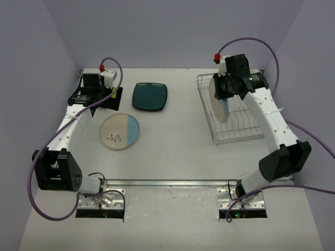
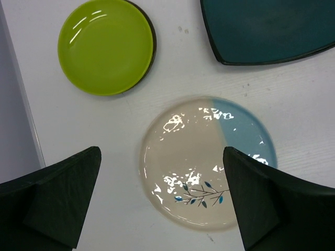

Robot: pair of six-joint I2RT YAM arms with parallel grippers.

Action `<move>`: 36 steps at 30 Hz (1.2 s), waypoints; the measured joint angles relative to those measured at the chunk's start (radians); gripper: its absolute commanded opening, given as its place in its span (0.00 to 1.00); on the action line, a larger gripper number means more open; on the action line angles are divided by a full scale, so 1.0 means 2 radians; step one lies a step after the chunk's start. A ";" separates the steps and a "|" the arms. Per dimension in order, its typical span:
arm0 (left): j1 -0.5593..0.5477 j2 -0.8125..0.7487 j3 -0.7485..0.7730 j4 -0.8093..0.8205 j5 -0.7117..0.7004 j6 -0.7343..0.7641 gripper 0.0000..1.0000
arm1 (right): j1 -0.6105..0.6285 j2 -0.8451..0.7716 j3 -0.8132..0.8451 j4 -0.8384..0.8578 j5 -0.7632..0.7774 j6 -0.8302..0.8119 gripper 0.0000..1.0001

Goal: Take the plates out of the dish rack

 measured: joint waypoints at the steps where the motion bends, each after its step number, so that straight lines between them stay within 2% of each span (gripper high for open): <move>1: 0.000 0.003 0.007 -0.001 0.003 -0.002 1.00 | -0.001 -0.004 0.018 -0.002 0.000 -0.001 0.00; 5: 0.000 0.020 0.048 -0.017 0.027 -0.015 1.00 | -0.003 -0.027 0.071 0.010 -0.016 -0.020 0.00; 10: 0.000 0.030 0.113 -0.052 0.111 -0.034 1.00 | 0.016 -0.071 0.060 0.055 -0.078 -0.098 0.00; 14: 0.000 0.036 0.171 -0.084 0.218 -0.053 0.99 | 0.112 -0.108 -0.006 0.122 -0.095 -0.206 0.00; 18: 0.000 0.061 0.225 -0.134 0.344 -0.063 0.88 | 0.224 -0.136 -0.110 0.217 -0.100 -0.345 0.00; 21: 0.002 0.083 0.229 -0.175 0.417 -0.062 0.87 | 0.281 -0.145 -0.192 0.291 -0.106 -0.444 0.00; 26: 0.016 0.109 0.203 -0.249 0.500 -0.041 0.87 | 0.313 -0.156 -0.311 0.416 -0.121 -0.610 0.00; 32: 0.033 0.138 0.182 -0.343 0.556 0.034 0.83 | 0.319 -0.158 -0.395 0.565 -0.151 -0.732 0.00; 34: 0.033 0.145 0.165 -0.361 0.567 0.049 0.83 | 0.319 -0.158 -0.409 0.597 -0.160 -0.750 0.00; 36: 0.032 0.148 0.152 -0.377 0.575 0.059 0.78 | 0.322 -0.158 -0.418 0.633 -0.171 -0.768 0.00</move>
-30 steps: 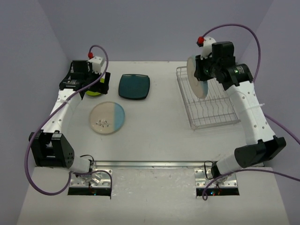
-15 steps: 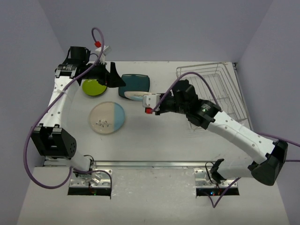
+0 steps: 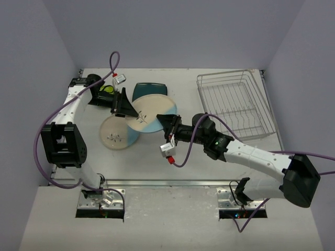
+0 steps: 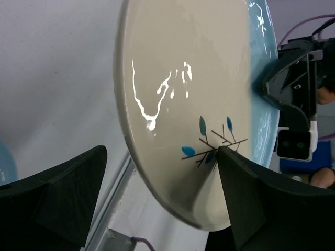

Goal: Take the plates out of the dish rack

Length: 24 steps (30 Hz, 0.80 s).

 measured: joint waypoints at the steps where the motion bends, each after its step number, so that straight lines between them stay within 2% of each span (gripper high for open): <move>1: 0.000 0.001 -0.003 -0.006 0.006 0.003 0.75 | 0.001 0.000 -0.003 0.015 -0.004 -0.007 0.00; 7: 0.000 0.002 -0.005 -0.023 0.054 0.011 0.37 | 0.003 0.004 -0.029 0.073 -0.020 -0.037 0.00; 10: 0.000 0.002 -0.012 -0.026 0.076 0.009 0.27 | 0.004 0.005 -0.055 0.105 -0.031 -0.057 0.00; 12: 0.002 0.002 -0.022 -0.029 0.088 0.007 0.16 | 0.004 0.008 -0.072 0.124 -0.037 -0.071 0.00; 14: 0.004 0.002 -0.032 -0.030 0.095 0.007 0.00 | 0.004 0.012 -0.083 0.138 -0.042 -0.080 0.01; 15: 0.005 0.002 -0.036 -0.029 0.097 0.008 0.00 | 0.004 0.015 -0.086 0.144 -0.043 -0.084 0.04; 17: 0.009 0.002 -0.042 -0.029 0.102 0.008 0.00 | 0.004 0.021 -0.090 0.156 -0.043 -0.090 0.16; 18: 0.012 0.002 -0.046 -0.029 0.104 0.008 0.00 | 0.005 0.025 -0.090 0.162 -0.043 -0.092 0.29; 19: 0.017 0.001 -0.050 -0.029 0.106 0.009 0.00 | 0.005 0.030 -0.090 0.166 -0.041 -0.093 0.45; 20: 0.023 -0.001 -0.056 -0.029 0.107 0.010 0.00 | 0.005 0.035 -0.090 0.171 -0.038 -0.095 0.69; 24: 0.055 -0.009 -0.070 -0.034 0.100 0.019 0.00 | 0.006 0.043 -0.090 0.192 -0.027 -0.099 0.91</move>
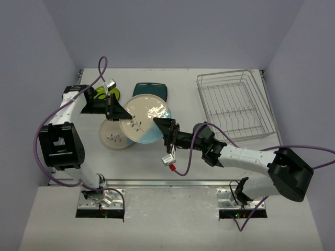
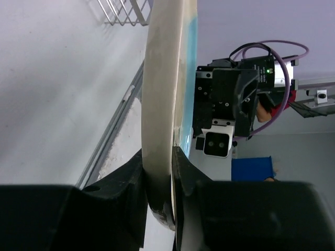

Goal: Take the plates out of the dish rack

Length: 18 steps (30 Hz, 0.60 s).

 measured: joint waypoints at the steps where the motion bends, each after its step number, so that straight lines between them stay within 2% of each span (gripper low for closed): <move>1: 0.010 -0.001 -0.001 -0.002 -0.002 0.002 0.00 | 0.000 0.000 0.000 0.004 0.004 0.000 0.92; 5: 0.079 -0.001 -0.001 -0.008 -0.010 0.012 0.00 | 0.000 -0.001 -0.003 0.010 0.022 0.003 0.96; 10: 0.154 0.017 0.016 0.017 -0.068 0.041 0.00 | 0.000 -0.025 -0.020 0.005 0.043 0.013 0.99; 18: 0.202 0.106 0.032 0.036 -0.165 0.094 0.00 | 0.000 -0.080 -0.029 -0.065 0.111 0.073 0.99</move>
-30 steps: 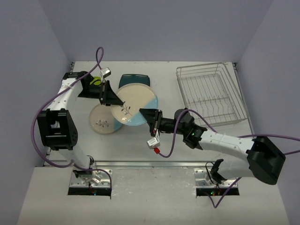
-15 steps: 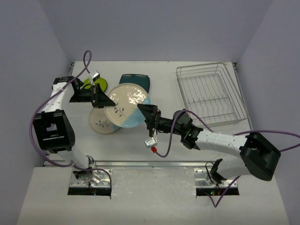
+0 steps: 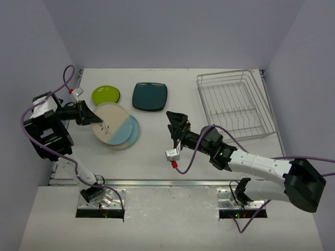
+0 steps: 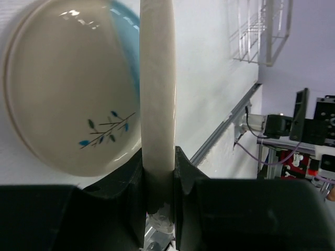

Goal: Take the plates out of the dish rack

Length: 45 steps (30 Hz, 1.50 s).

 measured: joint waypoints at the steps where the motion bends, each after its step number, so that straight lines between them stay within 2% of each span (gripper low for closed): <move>1: 0.002 0.008 0.000 0.002 -0.009 0.005 0.00 | 0.000 -0.005 0.000 -0.010 0.009 0.008 0.99; 8: 0.003 0.061 0.020 -0.002 -0.011 0.022 0.00 | 0.000 -0.031 0.000 -0.083 0.062 0.055 0.99; 15: -0.003 0.095 0.007 0.000 -0.011 0.050 0.02 | 0.000 -0.042 0.005 -0.136 0.101 0.097 0.99; 24: -0.009 0.095 -0.042 0.050 -0.032 0.015 0.29 | -0.004 -0.033 0.067 -0.207 0.148 0.190 0.99; 32: -0.025 0.051 -0.074 0.155 -0.130 -0.048 0.51 | -0.023 -0.018 0.104 -0.253 0.183 0.271 0.99; 33: -0.029 0.039 -0.078 0.167 -0.143 -0.055 0.57 | -0.027 -0.015 0.108 -0.262 0.187 0.282 0.99; 35: -0.040 0.012 -0.084 0.196 -0.172 -0.069 0.77 | -0.037 -0.010 0.120 -0.276 0.193 0.307 0.99; 36: -0.045 -0.001 -0.087 0.209 -0.189 -0.073 0.81 | -0.043 -0.007 0.127 -0.282 0.196 0.319 0.99; 38: -0.052 -0.030 -0.097 0.246 -0.230 -0.084 0.85 | -0.061 0.001 0.150 -0.312 0.202 0.360 0.99; 40: -0.058 -0.067 -0.113 0.278 -0.271 -0.090 0.97 | -0.091 0.014 0.187 -0.352 0.203 0.418 0.99; 41: -0.063 -0.088 -0.120 0.290 -0.292 -0.092 0.99 | -0.110 0.020 0.205 -0.367 0.203 0.447 0.99; 45: -0.104 -0.164 -0.133 0.323 -0.353 -0.094 1.00 | -0.187 0.022 0.239 -0.408 0.197 0.556 0.99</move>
